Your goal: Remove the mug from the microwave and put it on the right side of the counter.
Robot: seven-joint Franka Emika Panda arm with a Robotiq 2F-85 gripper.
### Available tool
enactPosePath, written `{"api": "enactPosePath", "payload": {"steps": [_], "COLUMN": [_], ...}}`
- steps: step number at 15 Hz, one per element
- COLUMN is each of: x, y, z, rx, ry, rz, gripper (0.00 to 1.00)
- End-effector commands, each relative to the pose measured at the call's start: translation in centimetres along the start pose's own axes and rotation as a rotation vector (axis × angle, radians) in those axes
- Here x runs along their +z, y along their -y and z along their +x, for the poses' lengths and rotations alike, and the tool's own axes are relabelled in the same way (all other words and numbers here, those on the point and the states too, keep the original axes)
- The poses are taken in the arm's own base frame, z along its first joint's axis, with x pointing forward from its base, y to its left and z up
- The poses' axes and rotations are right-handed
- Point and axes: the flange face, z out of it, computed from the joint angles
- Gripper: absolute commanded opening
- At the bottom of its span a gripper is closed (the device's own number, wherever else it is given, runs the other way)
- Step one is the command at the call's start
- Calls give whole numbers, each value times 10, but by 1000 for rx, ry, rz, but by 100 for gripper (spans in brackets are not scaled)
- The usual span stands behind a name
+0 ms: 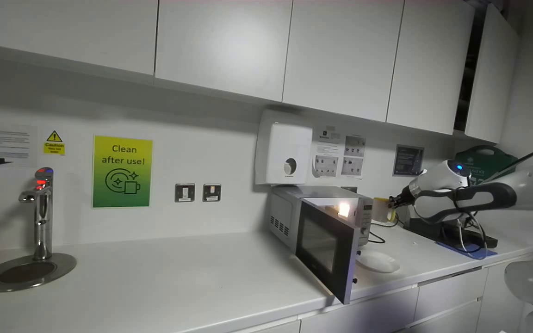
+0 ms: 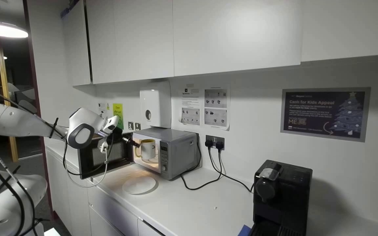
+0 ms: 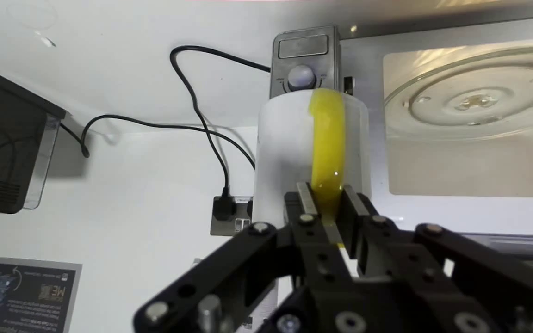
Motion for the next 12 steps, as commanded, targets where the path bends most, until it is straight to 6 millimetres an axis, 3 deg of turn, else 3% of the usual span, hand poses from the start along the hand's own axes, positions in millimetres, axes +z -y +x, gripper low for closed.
{"api": "enactPosePath", "payload": {"steps": [1,12], "x": [-7,21], "y": [-29,-111], "z": [13,23], "rx": [70,164], "ry": [-34,-42], "rz": [-58,-182], "gripper": [4,4]}}
